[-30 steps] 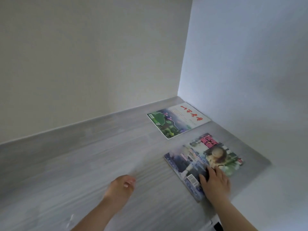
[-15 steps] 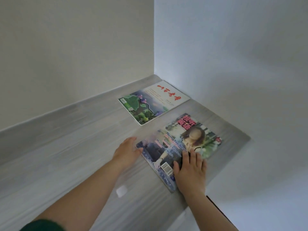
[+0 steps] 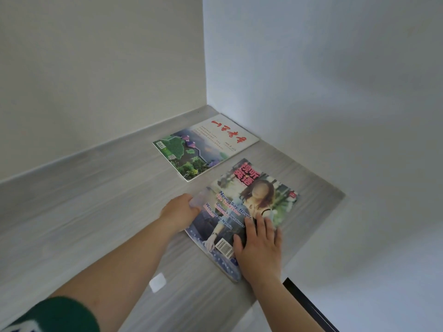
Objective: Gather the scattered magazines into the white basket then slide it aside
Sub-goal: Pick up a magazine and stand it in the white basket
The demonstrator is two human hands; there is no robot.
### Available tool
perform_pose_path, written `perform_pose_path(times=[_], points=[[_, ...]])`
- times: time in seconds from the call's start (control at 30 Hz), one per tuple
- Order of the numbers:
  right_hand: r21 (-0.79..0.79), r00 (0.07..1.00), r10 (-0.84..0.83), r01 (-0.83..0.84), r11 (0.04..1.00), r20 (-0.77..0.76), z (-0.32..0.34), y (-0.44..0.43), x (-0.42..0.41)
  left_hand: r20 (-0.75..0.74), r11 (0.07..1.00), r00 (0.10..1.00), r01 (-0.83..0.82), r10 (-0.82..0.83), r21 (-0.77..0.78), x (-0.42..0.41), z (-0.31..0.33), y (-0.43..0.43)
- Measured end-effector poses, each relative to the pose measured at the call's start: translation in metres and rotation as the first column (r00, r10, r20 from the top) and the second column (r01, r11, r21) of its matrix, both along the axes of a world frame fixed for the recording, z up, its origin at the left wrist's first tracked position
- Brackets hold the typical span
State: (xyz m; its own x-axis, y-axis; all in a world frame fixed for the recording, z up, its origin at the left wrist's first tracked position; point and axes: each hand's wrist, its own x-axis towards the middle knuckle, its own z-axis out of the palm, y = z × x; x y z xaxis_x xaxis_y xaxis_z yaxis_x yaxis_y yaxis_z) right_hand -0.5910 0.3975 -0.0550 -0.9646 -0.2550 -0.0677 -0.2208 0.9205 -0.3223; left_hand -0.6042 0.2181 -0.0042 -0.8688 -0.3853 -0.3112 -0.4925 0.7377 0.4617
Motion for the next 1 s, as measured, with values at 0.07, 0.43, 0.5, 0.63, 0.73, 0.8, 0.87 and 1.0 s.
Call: perform_pose_path(times=[0.07, 0.43, 0.5, 0.63, 0.73, 0.8, 0.87, 1.0], points=[[-0.006, 1.0, -0.004, 0.004, 1.0, 0.009, 0.0, 0.0, 0.0, -0.057, 0.999, 0.997, 0.044, -0.045, -0.019, 0.005, 0.0, 0.002], [-0.446, 0.997, -0.08, 0.069, 0.892, -0.007, 0.021, 0.006, 0.017, -0.464, 0.963, 0.873, -0.023, 0.151, 0.27, 0.073, 0.03, -0.013], [-0.646, 0.979, -0.132, 0.201, 0.737, 0.153, 0.037, -0.006, 0.013, -0.483, 0.946, 0.849, -0.057, 0.214, 0.32, 0.088, 0.036, -0.025], [-0.817, 0.935, -0.083, 0.343, 0.463, 0.346, 0.07, -0.048, 0.005, -0.55, 0.922, 0.771, -0.121, 0.32, 0.367, 0.12, 0.051, -0.056], [-0.837, 0.897, 0.008, 0.409, 0.364, 0.442, 0.086, -0.087, 0.011, -0.597, 0.905, 0.7, -0.179, 0.392, 0.385, 0.153, 0.058, -0.087], [-0.86, 0.899, 0.089, 0.377, 0.344, 0.429, 0.098, -0.115, 0.025, -0.62, 0.9, 0.661, -0.223, 0.423, 0.375, 0.18, 0.06, -0.109], [-0.871, 0.91, 0.144, 0.312, 0.379, 0.389, 0.106, -0.146, 0.045, -0.652, 0.887, 0.603, -0.284, 0.46, 0.363, 0.211, 0.061, -0.134], [-0.888, 0.902, 0.259, 0.224, 0.401, 0.345, 0.122, -0.218, 0.098, -0.679, 0.852, 0.523, -0.403, 0.515, 0.335, 0.278, 0.068, -0.19]])
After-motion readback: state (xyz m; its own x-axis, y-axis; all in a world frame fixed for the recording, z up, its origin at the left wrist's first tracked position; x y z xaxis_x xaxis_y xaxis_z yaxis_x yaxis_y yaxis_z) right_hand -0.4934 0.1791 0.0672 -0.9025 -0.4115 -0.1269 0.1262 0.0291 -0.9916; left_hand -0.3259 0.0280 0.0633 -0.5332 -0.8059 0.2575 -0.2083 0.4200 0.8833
